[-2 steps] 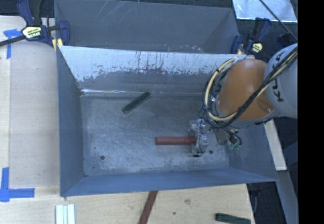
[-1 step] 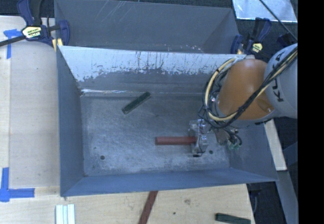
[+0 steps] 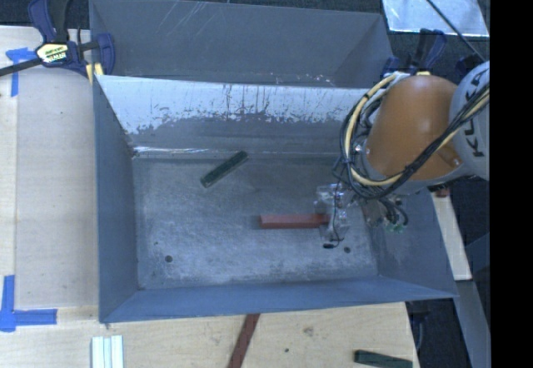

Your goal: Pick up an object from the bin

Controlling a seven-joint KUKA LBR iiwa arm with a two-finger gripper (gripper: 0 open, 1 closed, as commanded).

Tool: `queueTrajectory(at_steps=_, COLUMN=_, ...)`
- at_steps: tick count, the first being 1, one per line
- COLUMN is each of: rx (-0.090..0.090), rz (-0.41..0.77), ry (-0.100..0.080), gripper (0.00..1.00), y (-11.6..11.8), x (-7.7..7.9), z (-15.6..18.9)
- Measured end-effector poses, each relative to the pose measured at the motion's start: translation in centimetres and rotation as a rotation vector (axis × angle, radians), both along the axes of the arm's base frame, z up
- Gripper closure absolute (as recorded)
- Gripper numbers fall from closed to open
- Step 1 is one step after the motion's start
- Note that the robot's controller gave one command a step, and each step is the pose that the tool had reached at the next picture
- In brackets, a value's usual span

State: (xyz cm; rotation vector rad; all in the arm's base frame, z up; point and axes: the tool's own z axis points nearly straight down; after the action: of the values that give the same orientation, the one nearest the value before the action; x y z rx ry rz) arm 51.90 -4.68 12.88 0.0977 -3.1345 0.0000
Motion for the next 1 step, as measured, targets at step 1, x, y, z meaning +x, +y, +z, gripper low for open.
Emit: queueTrajectory(at_steps=1, rx=-0.001, rz=-0.007, ry=-0.015, gripper=1.0, y=-0.3, x=0.59, z=3.74)
